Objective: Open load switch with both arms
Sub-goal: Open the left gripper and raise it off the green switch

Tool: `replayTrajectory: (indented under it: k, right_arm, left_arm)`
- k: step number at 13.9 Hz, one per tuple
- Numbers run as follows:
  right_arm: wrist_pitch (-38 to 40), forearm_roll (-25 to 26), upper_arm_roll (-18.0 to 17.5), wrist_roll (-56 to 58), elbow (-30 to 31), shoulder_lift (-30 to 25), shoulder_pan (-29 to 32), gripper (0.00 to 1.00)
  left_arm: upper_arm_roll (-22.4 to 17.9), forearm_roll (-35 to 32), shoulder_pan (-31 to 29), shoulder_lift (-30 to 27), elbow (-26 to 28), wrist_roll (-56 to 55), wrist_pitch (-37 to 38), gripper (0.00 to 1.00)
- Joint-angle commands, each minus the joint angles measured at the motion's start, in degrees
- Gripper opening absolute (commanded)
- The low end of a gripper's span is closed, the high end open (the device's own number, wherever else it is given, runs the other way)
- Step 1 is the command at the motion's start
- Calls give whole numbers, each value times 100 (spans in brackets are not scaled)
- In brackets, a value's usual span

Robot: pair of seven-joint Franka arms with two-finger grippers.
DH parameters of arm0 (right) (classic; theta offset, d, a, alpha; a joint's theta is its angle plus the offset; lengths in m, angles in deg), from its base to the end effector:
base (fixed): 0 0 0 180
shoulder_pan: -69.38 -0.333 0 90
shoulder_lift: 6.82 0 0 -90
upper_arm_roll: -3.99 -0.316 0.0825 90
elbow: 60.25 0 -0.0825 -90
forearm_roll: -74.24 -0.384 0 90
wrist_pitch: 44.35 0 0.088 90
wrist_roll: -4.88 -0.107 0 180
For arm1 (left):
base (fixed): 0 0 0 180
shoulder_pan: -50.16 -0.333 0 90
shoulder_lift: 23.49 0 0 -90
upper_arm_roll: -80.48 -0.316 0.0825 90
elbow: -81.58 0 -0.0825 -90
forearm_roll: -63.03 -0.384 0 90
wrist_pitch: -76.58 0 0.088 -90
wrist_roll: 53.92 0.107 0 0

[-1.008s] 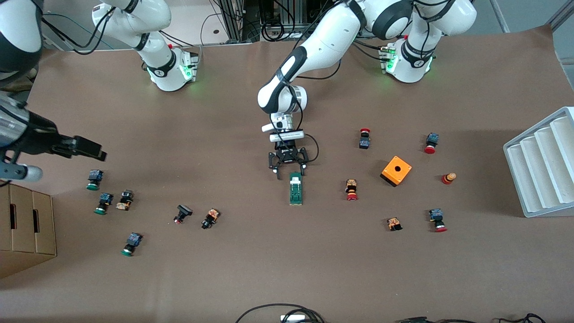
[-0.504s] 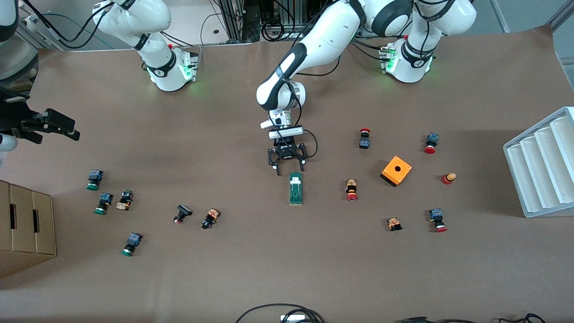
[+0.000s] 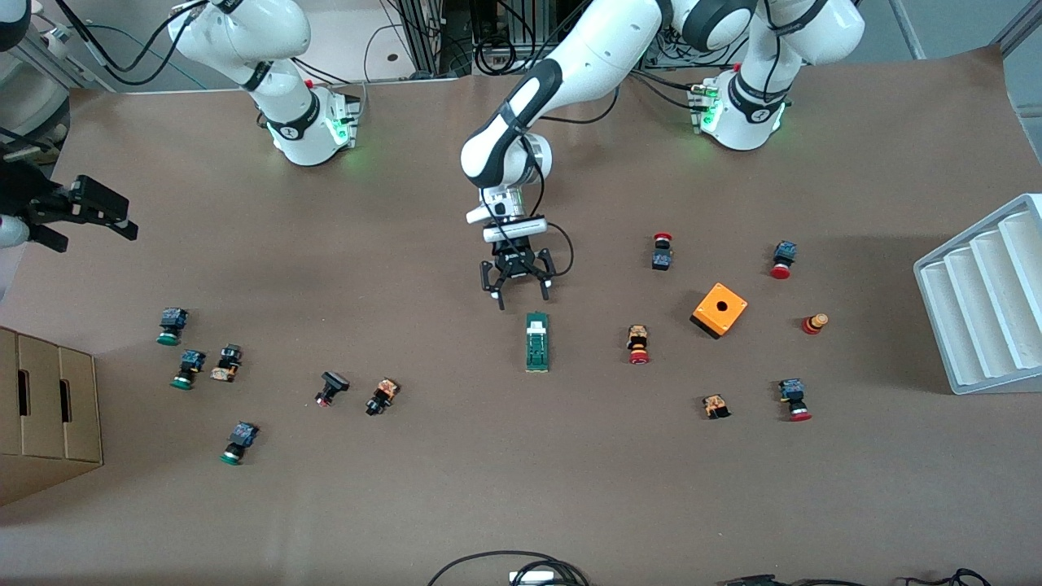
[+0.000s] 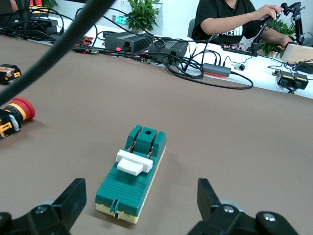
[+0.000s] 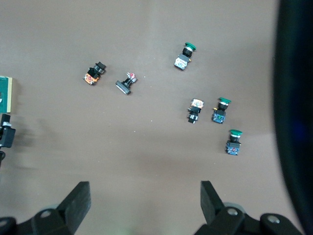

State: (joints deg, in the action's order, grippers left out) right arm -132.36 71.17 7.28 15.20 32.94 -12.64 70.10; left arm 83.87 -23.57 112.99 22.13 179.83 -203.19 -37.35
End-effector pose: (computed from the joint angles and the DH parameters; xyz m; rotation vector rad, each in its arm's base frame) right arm 0.5181 -0.0321 0.6499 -3.0791 -0.1735 -0.0283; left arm 0.3198 -0.5648 0.1295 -2.5531 -0.4839 -1.7051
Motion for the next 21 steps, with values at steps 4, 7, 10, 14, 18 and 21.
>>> replayTrajectory:
  k: [4,7,10,14,18,21]
  right_arm:
    - [-226,122,-38,777,516,-535,438,100]
    - [-234,131,6,804,508,-500,420,100]
    - [-234,149,-21,778,359,-324,376,100]
    - [-208,166,-56,717,341,-315,359,100]
    - [-234,184,-47,717,332,-306,367,100]
    - [-199,210,-56,717,209,-183,359,100]
  left_arm:
    - [-14,749,107,-948,247,696,3,100]
    - [-14,1179,107,-1379,273,1188,3,100]
    - [-14,1575,81,-1774,247,1715,-6,100]
    - [-14,1997,10,-2232,221,2339,-58,100]
    - [-23,2489,-130,-2601,98,3007,-76,100]
    - [-23,2841,-279,-2908,98,3587,-120,100]
